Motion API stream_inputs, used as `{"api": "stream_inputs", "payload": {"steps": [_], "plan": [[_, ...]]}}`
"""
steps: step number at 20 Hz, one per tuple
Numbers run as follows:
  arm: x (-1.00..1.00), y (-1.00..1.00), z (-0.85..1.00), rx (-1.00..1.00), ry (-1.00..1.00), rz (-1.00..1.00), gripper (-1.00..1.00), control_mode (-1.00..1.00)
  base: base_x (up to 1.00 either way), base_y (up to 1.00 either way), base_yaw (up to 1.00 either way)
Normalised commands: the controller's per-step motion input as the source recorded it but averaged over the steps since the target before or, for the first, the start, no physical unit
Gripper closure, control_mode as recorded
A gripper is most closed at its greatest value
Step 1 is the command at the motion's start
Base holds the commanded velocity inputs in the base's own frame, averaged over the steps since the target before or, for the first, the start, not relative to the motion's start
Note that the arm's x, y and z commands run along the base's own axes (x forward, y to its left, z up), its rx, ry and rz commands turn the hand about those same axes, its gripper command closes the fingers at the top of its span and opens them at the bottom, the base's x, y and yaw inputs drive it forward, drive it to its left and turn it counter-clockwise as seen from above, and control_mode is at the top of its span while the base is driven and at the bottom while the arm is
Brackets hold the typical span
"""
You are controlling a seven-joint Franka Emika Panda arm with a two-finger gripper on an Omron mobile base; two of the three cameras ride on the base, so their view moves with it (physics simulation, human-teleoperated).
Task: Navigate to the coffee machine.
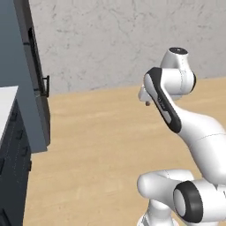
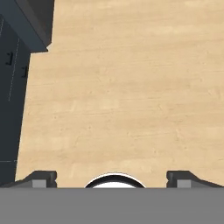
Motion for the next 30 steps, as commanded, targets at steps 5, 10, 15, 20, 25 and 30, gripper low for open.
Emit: {"api": "stream_inputs", "payload": {"steps": [5, 10, 15, 20, 25, 30], "plan": [[0.00, 0.00, 0.00, 0.00, 0.00, 0.00, -1.00, 1.00, 1.00, 0.00, 0.51], [0.00, 0.00, 0.00, 0.00, 0.00, 0.00, -1.00, 1.00, 1.00, -0.06, 0.66], [0.00, 0.00, 0.00, 0.00, 0.00, 0.00, -1.00, 1.00, 1.00, -0.17, 0.70], [0.00, 0.00, 0.00, 0.00, 0.00, 0.00, -1.00, 1.00, 1.00, -0.22, 0.72], [0.00, 0.00, 0.00, 0.00, 0.00, 0.00, -1.00, 1.00, 1.00, -0.22, 0.69], [0.00, 0.00, 0.00, 0.00, 0.00, 0.00, -1.00, 1.00, 1.00, -0.23, 0.62]]}}
